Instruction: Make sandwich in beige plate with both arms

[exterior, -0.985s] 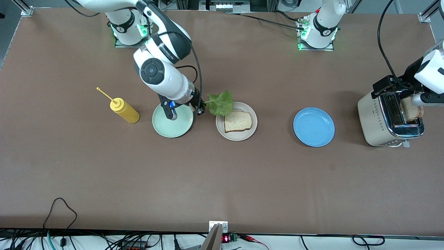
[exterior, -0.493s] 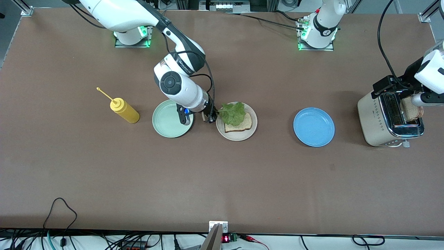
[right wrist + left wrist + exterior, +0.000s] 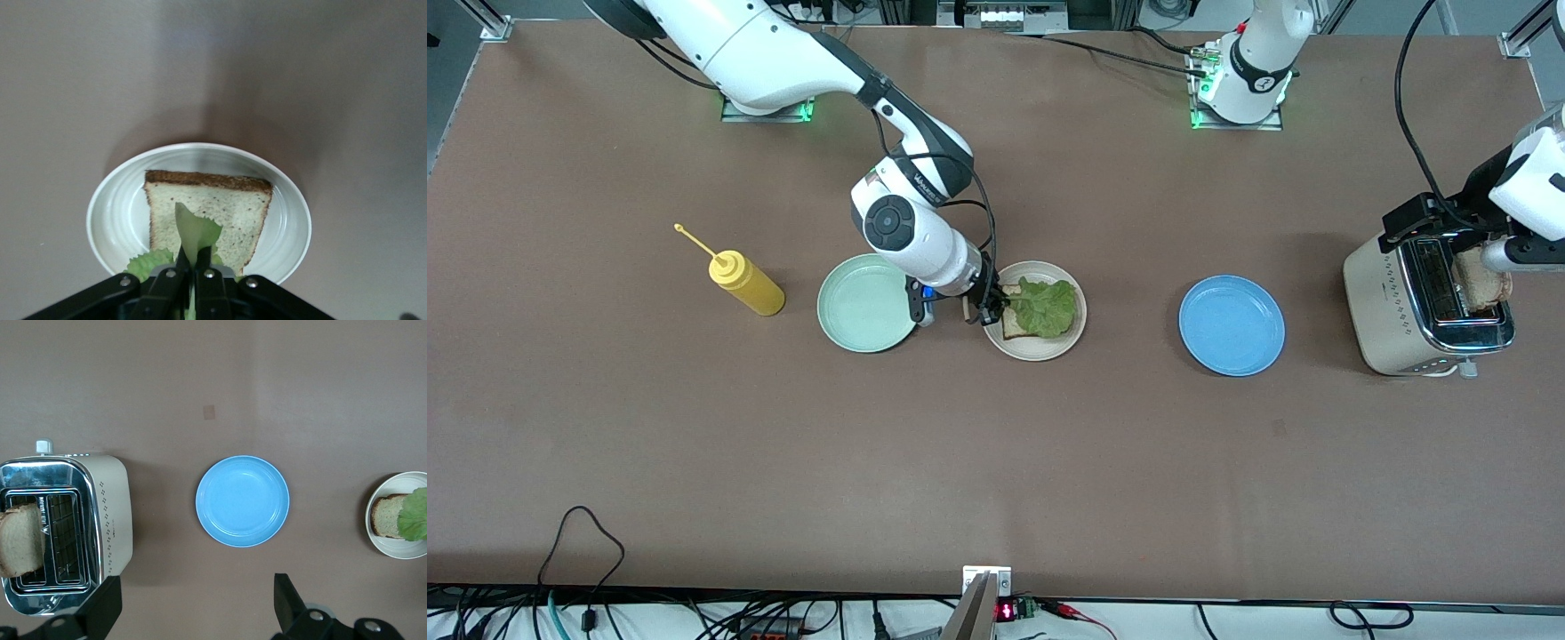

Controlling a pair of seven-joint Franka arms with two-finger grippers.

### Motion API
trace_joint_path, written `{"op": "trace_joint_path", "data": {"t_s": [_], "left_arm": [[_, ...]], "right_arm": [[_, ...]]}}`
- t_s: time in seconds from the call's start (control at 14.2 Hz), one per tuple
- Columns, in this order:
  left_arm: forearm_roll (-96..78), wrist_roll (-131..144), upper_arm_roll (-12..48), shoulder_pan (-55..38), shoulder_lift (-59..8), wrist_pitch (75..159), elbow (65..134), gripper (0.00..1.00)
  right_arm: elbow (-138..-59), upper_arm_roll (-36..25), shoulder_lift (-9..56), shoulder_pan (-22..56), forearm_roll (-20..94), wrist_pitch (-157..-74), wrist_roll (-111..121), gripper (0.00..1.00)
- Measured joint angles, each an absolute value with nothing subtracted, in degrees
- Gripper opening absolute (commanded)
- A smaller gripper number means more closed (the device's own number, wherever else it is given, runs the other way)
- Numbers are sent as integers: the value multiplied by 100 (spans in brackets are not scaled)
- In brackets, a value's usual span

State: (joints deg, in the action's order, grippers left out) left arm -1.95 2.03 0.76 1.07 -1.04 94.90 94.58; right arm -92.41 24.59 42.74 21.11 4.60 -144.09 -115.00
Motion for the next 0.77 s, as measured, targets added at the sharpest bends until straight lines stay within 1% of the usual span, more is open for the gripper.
{"op": "trace_joint_path", "data": {"t_s": [0.07,0.14,0.21,0.28,0.42,0.49,0.77], "left_arm": [[-195,203,76,107,-104,9485,9458,100],[-195,203,76,107,-104,9483,9458,100],[-195,203,76,108,-104,9483,9458,100],[-195,203,76,108,-104,9483,9458,100],[-195,203,76,108,-104,9482,9458,100],[-195,203,76,108,-104,9482,9458,100],[-195,203,76,109,-104,9482,9458,100]], "right_arm": [[-9238,2458,4318,2123,460,-14455,-11524,4],[-9237,2458,4358,2132,460,-14524,-11533,13],[-9233,2457,4393,2148,460,-14592,-11534,27],[-9232,2457,4421,2170,460,-14630,-11537,31],[-9230,2458,4447,2207,453,-14671,-11542,92],[-9230,2457,4449,2212,438,-14674,-11542,100],[-9137,2401,4356,2153,404,-14564,-11537,100]]}}
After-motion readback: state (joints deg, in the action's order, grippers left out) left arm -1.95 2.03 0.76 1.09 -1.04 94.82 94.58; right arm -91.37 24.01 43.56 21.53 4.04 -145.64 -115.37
